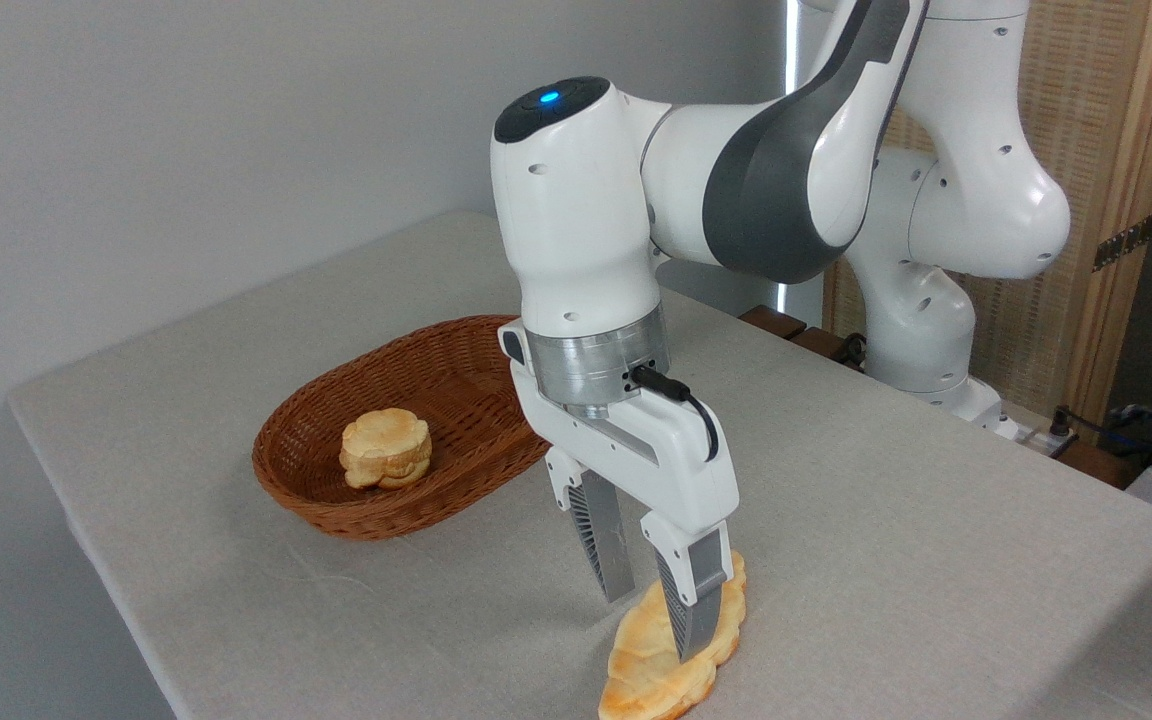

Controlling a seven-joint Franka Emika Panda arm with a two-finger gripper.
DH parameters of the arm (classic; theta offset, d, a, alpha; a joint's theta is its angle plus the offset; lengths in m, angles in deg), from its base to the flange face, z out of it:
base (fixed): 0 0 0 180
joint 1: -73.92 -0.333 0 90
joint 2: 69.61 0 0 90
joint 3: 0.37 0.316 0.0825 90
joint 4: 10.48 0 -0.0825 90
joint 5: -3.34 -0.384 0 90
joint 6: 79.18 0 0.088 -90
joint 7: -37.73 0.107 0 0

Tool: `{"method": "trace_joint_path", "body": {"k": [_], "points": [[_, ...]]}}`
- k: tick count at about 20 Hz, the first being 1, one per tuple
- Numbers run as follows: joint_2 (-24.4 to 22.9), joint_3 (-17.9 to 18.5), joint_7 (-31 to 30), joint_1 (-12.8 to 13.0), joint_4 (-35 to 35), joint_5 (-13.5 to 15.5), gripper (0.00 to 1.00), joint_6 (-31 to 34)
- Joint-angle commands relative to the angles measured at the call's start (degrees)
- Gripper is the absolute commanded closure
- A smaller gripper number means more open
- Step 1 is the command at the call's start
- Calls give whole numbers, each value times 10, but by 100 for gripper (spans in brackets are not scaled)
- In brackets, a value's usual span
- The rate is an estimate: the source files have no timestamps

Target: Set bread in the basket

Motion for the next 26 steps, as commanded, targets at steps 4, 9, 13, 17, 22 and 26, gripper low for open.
{"method": "trace_joint_path", "body": {"k": [4,9,13,17,22,26], "points": [[-3,2,0,3,-8,-37,0,-10],[0,2,-2,3,-10,-37,0,-10],[-1,2,-1,3,-11,-37,0,-10],[0,3,-1,2,-11,-38,0,-10],[5,6,0,0,-12,-38,0,-11],[8,6,-1,-1,-12,-55,0,-11]]}}
